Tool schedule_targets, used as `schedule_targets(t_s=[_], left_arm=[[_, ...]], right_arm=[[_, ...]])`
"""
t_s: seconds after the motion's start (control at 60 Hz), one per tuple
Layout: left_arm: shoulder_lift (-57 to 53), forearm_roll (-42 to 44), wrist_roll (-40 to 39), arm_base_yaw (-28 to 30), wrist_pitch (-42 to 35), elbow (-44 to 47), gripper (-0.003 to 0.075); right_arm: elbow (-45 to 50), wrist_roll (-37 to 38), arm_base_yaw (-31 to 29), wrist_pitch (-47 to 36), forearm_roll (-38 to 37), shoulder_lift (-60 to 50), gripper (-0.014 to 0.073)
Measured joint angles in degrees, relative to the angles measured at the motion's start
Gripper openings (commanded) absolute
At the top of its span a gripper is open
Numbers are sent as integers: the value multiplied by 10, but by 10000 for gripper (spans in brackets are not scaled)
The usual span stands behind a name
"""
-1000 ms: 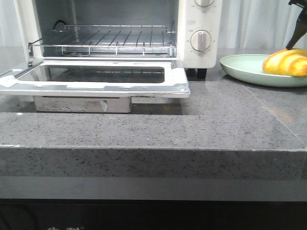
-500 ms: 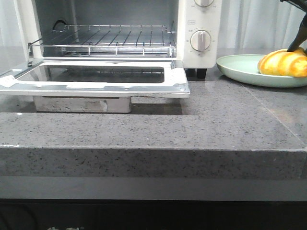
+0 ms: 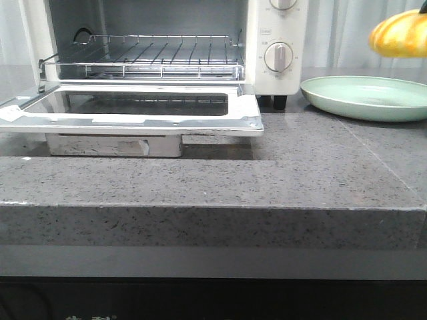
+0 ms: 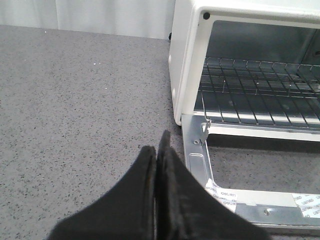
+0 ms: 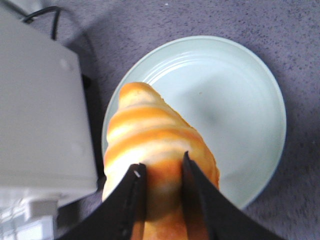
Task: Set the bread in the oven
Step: 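Lift the croissant and carry it into the open oven with the right gripper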
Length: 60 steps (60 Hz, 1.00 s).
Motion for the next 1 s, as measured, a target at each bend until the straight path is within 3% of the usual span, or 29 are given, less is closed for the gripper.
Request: schedule_targets(t_s=[0.233, 0.467, 0.733, 1.0], left_arm=[[0, 0, 0, 0, 0, 0, -20], [0, 0, 0, 0, 0, 0, -20], [0, 0, 0, 0, -1, 0, -20], [0, 0, 0, 0, -3, 0, -20]], right_arm=[[125, 0, 43, 25, -2, -149, -17], [190, 0, 172, -7, 39, -215, -14], [161, 0, 340, -162, 99, -99, -14], [10, 0, 390, -257, 172, 88, -14]])
